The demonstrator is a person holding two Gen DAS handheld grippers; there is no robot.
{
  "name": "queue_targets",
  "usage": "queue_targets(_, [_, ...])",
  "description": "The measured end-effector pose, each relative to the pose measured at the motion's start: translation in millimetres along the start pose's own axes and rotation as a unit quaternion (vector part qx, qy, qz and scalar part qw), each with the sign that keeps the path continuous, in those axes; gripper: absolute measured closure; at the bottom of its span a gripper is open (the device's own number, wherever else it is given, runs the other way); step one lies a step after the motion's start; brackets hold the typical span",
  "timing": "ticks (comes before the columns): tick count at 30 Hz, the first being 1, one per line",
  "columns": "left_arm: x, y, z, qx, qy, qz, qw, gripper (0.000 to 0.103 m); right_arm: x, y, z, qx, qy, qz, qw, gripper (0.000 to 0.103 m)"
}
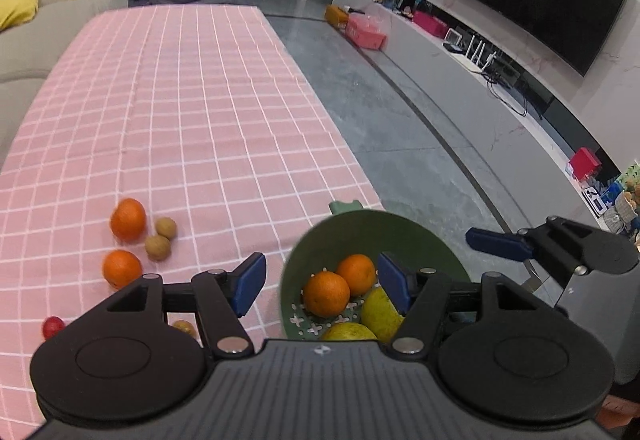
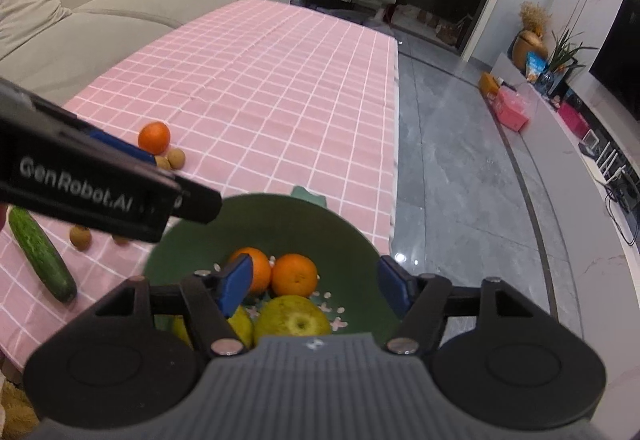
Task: Organize fruits
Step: 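Open the left tool over the colander and withdraw it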
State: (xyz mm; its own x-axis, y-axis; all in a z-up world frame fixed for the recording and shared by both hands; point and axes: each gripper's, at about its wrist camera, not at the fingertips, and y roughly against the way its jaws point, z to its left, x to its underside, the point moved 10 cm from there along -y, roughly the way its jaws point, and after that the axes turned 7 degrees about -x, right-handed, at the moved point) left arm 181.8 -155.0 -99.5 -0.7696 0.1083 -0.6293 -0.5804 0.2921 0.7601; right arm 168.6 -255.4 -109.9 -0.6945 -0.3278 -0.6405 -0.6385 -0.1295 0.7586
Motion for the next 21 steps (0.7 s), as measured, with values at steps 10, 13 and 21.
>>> queue_targets(10, [-1.7, 38.6, 36.9, -0.045, 0.013, -0.021, 0.9987, 0.028, -19.3, 9.2, 43.7, -0.038, -0.013, -0.038, 0.998, 0.035])
queue_targets(13, [1.7, 47.8, 52.5, -0.064, 0.019, -0.02, 0.9976, 0.028, -24.5, 8.4, 59.8, -0.053, -0.016, -0.042, 0.998, 0.035])
queue_targets(21, [20.0, 61.3, 94.1, -0.093, 0.026, -0.008, 0.9953, 0.028, -20.7, 5.1, 105.0, -0.091, -0.002, -0.031, 0.995, 0.031])
